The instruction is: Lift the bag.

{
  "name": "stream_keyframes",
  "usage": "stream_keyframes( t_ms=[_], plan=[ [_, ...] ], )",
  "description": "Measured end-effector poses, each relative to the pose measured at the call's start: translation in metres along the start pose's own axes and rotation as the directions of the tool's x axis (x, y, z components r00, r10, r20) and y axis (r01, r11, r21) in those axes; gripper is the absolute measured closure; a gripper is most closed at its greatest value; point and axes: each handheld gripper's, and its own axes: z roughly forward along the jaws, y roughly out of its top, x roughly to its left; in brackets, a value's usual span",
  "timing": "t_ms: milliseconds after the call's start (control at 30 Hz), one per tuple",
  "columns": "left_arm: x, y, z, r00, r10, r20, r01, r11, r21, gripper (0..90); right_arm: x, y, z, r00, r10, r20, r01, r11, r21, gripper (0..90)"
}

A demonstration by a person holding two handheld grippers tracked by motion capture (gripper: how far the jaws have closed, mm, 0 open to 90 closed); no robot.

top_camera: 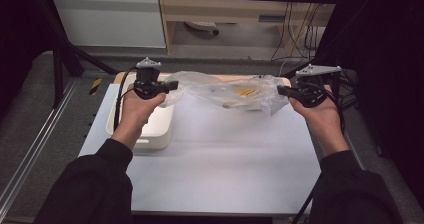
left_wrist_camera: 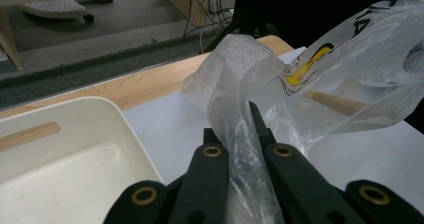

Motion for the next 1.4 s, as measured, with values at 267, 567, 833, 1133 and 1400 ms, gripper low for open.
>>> stream_keyframes(
  t_ms=[267, 567, 833, 1133, 1400],
  plan=[
    [0.002, 0.024, 0.000, 0.9994, 0.007, -0.034, -0.008, 0.9994, -0.033, 90.0, -0.008, 0.014, 0.001, 0.9997, 0.013, 0.022, -0.012, 1.000, -0.015, 90.0],
    [0.004, 0.037, 0.007, 0.9979, 0.023, -0.060, -0.025, 0.9988, -0.042, 90.0, -0.017, 0.026, 0.004, 0.9984, 0.029, 0.049, -0.028, 0.999, -0.027, 90.0],
    [0.012, 0.036, 0.005, 0.9943, 0.021, -0.105, -0.026, 0.9985, -0.049, 90.0, -0.011, 0.031, 0.012, 0.9992, 0.014, 0.036, -0.013, 0.999, -0.030, 90.0],
    [0.013, 0.048, 0.003, 0.9937, 0.031, -0.108, -0.037, 0.9978, -0.054, 90.0, -0.019, 0.048, 0.013, 0.9983, 0.022, 0.053, -0.020, 0.999, -0.033, 90.0],
    [0.017, 0.020, -0.003, 0.9963, 0.027, -0.082, -0.028, 0.9995, -0.016, 90.0, -0.006, 0.032, 0.017, 0.9999, -0.007, 0.009, 0.007, 1.000, -0.003, 90.0]
  ],
)
